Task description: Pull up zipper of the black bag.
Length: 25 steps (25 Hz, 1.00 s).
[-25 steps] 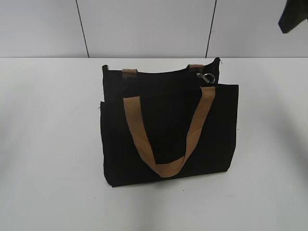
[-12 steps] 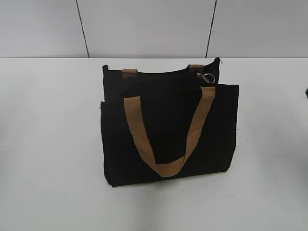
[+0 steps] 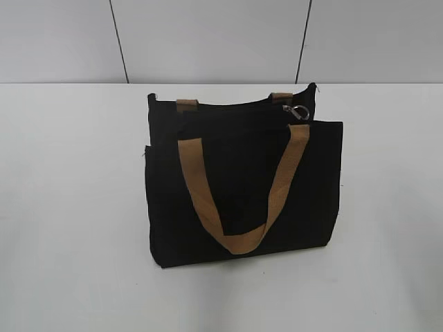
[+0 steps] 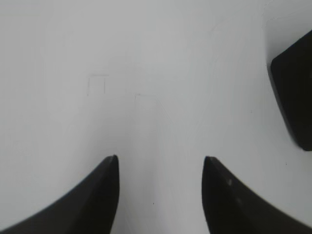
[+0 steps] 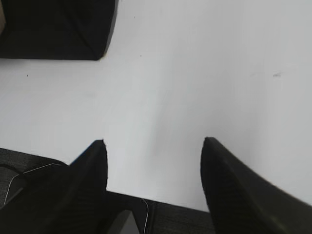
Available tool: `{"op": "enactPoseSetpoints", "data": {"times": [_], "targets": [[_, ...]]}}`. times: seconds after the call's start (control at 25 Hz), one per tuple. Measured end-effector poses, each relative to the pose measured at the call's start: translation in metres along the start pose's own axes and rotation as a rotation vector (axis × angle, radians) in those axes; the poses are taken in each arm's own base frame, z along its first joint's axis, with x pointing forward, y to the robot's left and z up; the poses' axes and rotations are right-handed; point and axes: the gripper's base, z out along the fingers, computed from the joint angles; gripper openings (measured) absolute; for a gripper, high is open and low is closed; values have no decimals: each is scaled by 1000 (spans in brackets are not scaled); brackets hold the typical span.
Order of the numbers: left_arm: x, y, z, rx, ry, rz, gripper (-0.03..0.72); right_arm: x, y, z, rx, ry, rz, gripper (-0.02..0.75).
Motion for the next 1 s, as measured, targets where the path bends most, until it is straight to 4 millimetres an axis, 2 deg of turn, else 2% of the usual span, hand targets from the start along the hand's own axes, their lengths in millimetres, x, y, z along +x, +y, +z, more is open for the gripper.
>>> {"op": "enactPoseSetpoints", "data": {"times": [0.2,0.44,0.64,0.84,1.0], "targets": [[31,-7,-19,-4,-70,27,410,24,4,-13,-6,-16,-10,467],[55,-13,-38,-10,-137,56,410,41,8,-33,4,-100,-64,467],[69,-20,-52,22,-251,105,410,52,10,-47,26,-202,-121,460],[72,-23,-56,133,-281,162,410,63,12,-58,37,-291,-139,447],[73,-23,-55,191,-282,203,410,77,13,-54,32,-306,-142,445]]}}
